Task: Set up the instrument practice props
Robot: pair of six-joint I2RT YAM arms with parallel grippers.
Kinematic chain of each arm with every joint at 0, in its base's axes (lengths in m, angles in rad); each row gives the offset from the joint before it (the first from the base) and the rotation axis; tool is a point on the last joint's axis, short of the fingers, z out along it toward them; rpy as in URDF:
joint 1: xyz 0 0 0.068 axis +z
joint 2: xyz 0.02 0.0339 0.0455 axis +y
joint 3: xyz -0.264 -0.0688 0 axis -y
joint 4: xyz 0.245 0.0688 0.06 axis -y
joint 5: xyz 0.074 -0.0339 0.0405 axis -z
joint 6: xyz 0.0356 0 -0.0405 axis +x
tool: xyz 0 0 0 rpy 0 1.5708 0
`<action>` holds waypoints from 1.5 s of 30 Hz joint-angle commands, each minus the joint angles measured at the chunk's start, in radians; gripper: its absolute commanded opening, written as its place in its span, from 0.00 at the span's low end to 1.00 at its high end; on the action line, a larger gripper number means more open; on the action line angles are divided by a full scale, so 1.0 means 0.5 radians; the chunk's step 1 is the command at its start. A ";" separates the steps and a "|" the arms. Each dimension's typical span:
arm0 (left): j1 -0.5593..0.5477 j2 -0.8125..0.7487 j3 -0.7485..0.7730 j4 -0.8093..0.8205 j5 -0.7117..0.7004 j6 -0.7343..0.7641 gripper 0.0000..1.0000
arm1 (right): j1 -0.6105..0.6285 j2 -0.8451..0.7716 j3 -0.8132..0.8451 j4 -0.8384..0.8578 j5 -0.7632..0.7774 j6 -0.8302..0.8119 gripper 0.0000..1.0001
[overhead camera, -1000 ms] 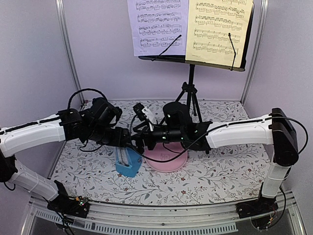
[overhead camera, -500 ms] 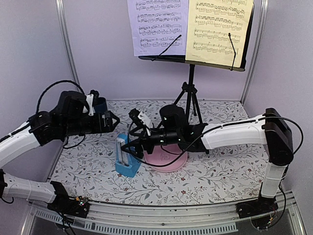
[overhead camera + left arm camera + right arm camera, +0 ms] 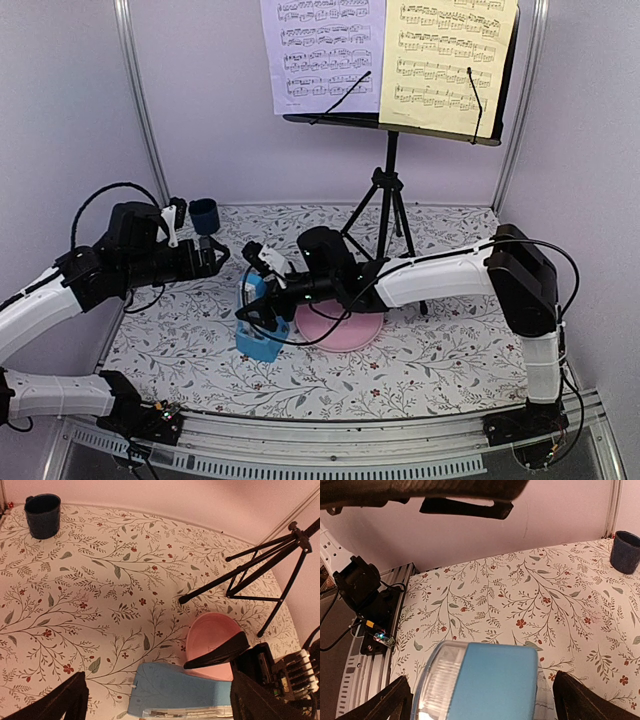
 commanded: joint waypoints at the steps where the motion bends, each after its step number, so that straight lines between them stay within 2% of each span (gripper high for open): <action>1: 0.079 -0.073 -0.036 0.125 0.100 0.060 0.99 | -0.013 0.118 0.094 -0.011 0.013 -0.112 1.00; 7: 0.135 -0.069 -0.048 0.146 0.170 0.099 0.99 | -0.018 0.183 0.125 -0.037 0.019 -0.243 0.95; 17: 0.151 -0.047 -0.083 0.222 0.150 0.086 0.99 | -0.066 0.102 0.073 -0.029 -0.040 -0.330 0.68; 26: 0.151 -0.143 -0.143 0.375 0.223 0.224 0.99 | -0.135 -0.081 0.002 0.092 -0.323 -0.306 0.52; 30: 0.151 -0.183 -0.166 0.466 0.351 0.327 0.99 | -0.193 -0.225 -0.056 0.122 -0.578 -0.309 0.47; 36: 0.151 -0.211 -0.168 0.609 0.714 0.523 0.99 | -0.340 -0.607 -0.294 0.174 -1.101 -0.337 0.44; 39: 0.152 -0.230 -0.200 0.736 0.994 0.616 0.99 | -0.387 -0.824 -0.391 0.110 -1.235 -0.437 0.41; 45: 0.103 -0.225 -0.281 1.037 1.582 0.740 0.97 | -0.455 -1.146 -0.500 0.000 -1.432 -0.471 0.40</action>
